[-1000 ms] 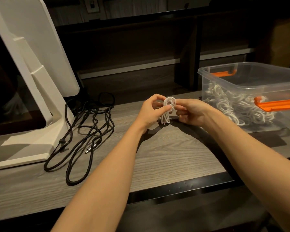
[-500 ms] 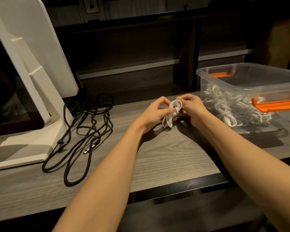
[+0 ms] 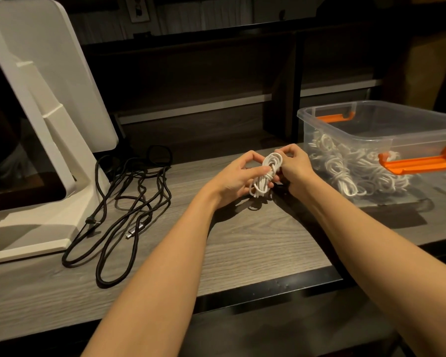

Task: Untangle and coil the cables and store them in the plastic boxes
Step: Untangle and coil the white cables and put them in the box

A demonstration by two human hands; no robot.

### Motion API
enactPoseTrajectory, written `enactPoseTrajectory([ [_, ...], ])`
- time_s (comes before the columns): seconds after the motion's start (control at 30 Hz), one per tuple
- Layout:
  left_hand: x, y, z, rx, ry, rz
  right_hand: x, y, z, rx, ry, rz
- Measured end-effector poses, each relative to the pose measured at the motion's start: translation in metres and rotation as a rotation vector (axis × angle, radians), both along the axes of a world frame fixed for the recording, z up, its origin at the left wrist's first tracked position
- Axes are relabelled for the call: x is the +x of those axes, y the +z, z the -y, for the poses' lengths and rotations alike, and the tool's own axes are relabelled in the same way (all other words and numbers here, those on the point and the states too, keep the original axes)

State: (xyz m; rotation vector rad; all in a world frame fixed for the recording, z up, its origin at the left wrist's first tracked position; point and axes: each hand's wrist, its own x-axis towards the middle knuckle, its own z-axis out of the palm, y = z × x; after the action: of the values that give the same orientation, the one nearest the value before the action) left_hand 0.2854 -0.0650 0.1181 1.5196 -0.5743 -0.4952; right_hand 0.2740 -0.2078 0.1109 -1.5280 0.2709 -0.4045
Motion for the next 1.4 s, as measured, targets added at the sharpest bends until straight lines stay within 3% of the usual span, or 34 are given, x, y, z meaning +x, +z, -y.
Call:
enactPoseTrajectory([
  [0.2, 0.004, -0.012, -0.006, 0.058, 0.232, 0.123, -0.002, 0.004, 0.005, 0.125, 0.171, -0.067],
  [0.33, 0.006, -0.016, -0.006, 0.09, 0.358, 0.185, -0.005, 0.003, 0.003, 0.041, 0.312, -0.016],
  [0.57, 0.003, -0.011, -0.007, -0.02, 0.323, 0.004, -0.001, -0.001, 0.003, -0.052, 0.143, 0.065],
  [0.73, -0.001, -0.014, -0.001, 0.029, 0.464, 0.15, -0.003, -0.005, 0.001, -0.13, 0.094, 0.074],
  [0.87, -0.007, -0.008, 0.0, 0.106, 0.486, 0.238, -0.01, 0.002, 0.001, -0.261, 0.156, 0.027],
  [1.0, -0.013, 0.005, 0.003, 0.119, 0.505, 0.298, -0.015, 0.013, 0.001, -0.42, 0.072, 0.016],
  [1.17, -0.021, 0.034, 0.006, 0.076, 0.561, 0.328, -0.027, 0.045, 0.003, -0.704, -0.015, 0.01],
  [1.4, -0.04, 0.062, 0.02, 0.112, 0.551, 0.409, -0.051, 0.088, 0.013, -0.816, -0.104, 0.097],
])
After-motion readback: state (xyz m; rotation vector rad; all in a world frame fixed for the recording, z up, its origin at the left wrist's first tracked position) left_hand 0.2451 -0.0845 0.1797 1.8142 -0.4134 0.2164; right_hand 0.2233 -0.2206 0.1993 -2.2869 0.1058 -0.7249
